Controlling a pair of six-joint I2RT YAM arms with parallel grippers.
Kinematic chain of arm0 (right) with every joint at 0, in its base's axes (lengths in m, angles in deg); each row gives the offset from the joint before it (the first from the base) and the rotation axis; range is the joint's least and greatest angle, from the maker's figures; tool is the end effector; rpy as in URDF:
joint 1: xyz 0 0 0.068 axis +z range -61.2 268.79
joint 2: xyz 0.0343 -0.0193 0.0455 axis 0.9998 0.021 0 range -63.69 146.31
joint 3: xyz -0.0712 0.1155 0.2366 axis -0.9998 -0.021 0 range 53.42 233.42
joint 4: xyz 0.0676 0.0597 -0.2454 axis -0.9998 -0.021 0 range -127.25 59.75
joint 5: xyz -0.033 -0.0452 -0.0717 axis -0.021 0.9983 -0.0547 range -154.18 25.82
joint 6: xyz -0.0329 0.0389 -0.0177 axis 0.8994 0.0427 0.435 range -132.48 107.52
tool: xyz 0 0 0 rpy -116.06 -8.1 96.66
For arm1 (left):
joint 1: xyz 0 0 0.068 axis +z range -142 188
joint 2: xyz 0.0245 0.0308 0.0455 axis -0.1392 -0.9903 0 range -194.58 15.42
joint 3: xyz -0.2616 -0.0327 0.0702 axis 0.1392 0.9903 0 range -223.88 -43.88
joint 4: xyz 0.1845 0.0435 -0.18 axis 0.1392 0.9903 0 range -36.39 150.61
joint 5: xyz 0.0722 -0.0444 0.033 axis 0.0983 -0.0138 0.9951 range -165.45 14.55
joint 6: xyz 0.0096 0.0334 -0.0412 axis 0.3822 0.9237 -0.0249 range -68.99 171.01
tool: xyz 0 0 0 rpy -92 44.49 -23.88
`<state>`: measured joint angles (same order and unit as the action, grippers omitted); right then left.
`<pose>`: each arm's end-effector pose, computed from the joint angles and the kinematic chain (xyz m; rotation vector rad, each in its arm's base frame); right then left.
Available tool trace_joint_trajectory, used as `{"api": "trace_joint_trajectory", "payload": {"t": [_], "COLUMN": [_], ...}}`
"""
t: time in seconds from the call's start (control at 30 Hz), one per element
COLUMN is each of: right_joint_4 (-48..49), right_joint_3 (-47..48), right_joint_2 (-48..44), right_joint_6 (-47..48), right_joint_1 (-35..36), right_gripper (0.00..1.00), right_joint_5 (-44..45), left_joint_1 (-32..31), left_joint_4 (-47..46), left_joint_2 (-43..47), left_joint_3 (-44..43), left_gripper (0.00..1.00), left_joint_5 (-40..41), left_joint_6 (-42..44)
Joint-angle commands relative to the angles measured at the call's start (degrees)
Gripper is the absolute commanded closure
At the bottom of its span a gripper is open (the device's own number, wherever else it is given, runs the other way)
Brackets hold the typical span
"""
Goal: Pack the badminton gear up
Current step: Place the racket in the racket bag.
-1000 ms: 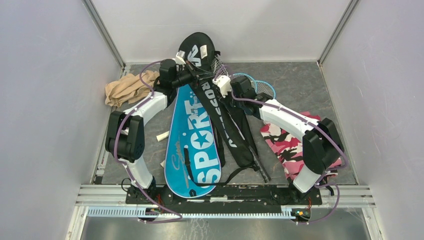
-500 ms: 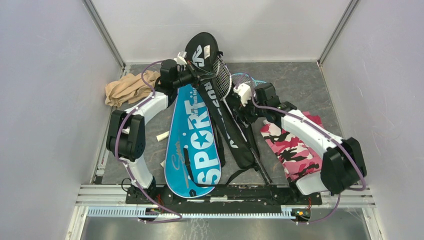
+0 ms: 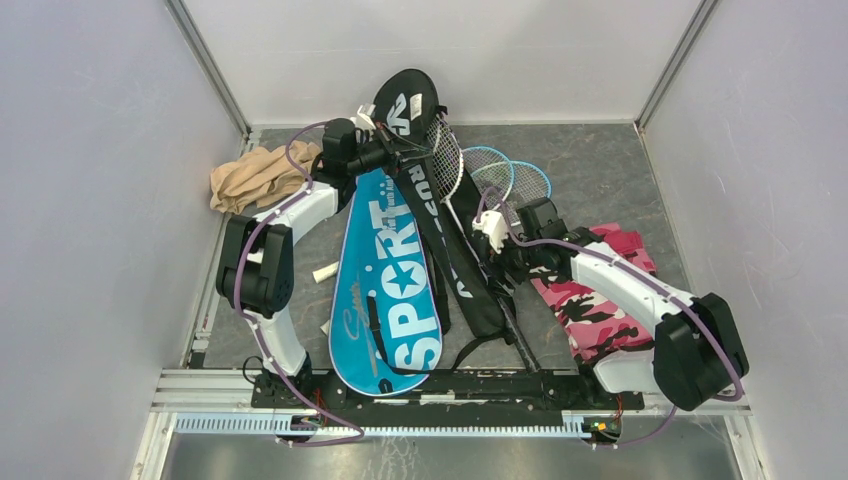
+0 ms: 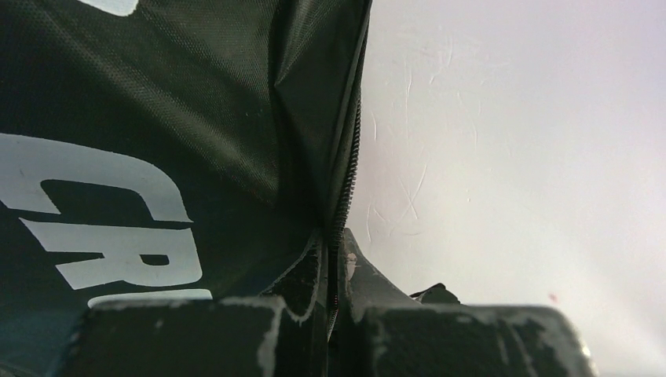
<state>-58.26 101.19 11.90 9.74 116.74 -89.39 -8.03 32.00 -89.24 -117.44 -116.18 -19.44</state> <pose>0.2214 0.1346 0.2199 -1.2186 2.1970 0.5982 0.4041 -0.1403 0.2771 -0.3447 2.0027 -1.6487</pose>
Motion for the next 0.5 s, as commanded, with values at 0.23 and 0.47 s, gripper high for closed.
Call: {"api": "trace_joint_trajectory", "payload": {"t": [0.23,0.47], "right_joint_4": [-1.5,-2.2], "right_joint_3": [-1.0,1.5], "right_joint_2": [4.2,6.8], "right_joint_6": [4.1,4.2], "right_joint_1": [-0.2,-0.2], "right_gripper": [0.40,0.61], "right_joint_5": [-9.7,-12.6], "left_joint_1": [0.2,0.1], "left_joint_4": [-5.8,-6.2], "left_joint_2": [1.7,1.7], "left_joint_3": [-3.4,-2.9], "left_gripper": [0.98,0.98], "left_joint_5": [-2.7,-3.0], "left_joint_6": [2.1,2.4]}}
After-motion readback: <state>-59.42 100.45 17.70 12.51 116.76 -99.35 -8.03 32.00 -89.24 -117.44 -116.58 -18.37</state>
